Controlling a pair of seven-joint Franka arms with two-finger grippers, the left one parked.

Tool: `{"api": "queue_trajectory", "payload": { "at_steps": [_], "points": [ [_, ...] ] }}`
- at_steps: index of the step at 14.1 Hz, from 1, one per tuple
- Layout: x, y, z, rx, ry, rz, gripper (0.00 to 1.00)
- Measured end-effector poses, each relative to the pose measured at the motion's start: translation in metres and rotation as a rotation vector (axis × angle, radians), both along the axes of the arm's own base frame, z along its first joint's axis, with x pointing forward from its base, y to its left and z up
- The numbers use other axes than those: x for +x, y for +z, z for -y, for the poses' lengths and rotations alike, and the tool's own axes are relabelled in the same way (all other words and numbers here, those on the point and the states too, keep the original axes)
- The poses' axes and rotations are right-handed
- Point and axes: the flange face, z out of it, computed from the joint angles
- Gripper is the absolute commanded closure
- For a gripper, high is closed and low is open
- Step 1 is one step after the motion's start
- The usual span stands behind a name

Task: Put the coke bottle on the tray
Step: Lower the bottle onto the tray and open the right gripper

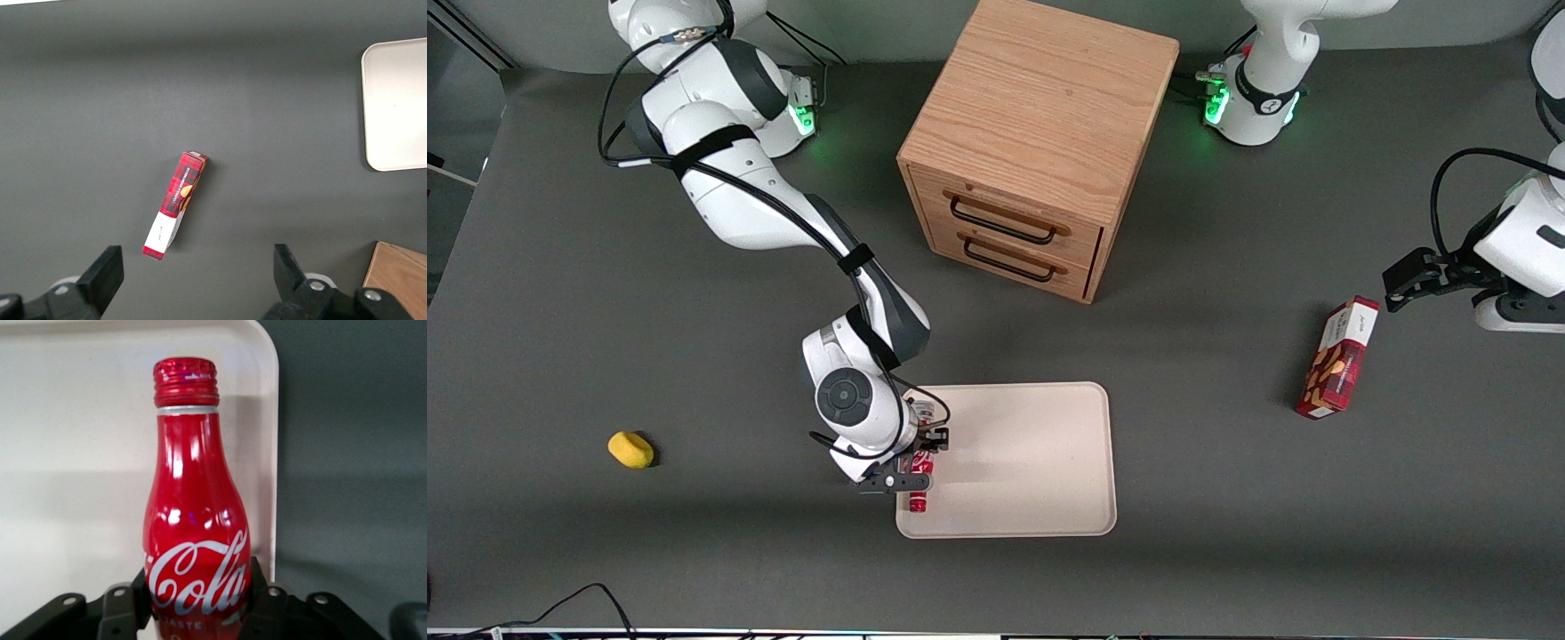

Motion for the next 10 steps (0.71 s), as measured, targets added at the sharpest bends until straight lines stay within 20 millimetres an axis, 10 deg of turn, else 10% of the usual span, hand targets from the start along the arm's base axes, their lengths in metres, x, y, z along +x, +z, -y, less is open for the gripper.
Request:
{"api": "queue_trajectory", "payload": {
  "at_steps": [10],
  "points": [
    [-0.0012,-0.0128,-0.0053,0.017,0.006,0.031,0.0]
  ]
}}
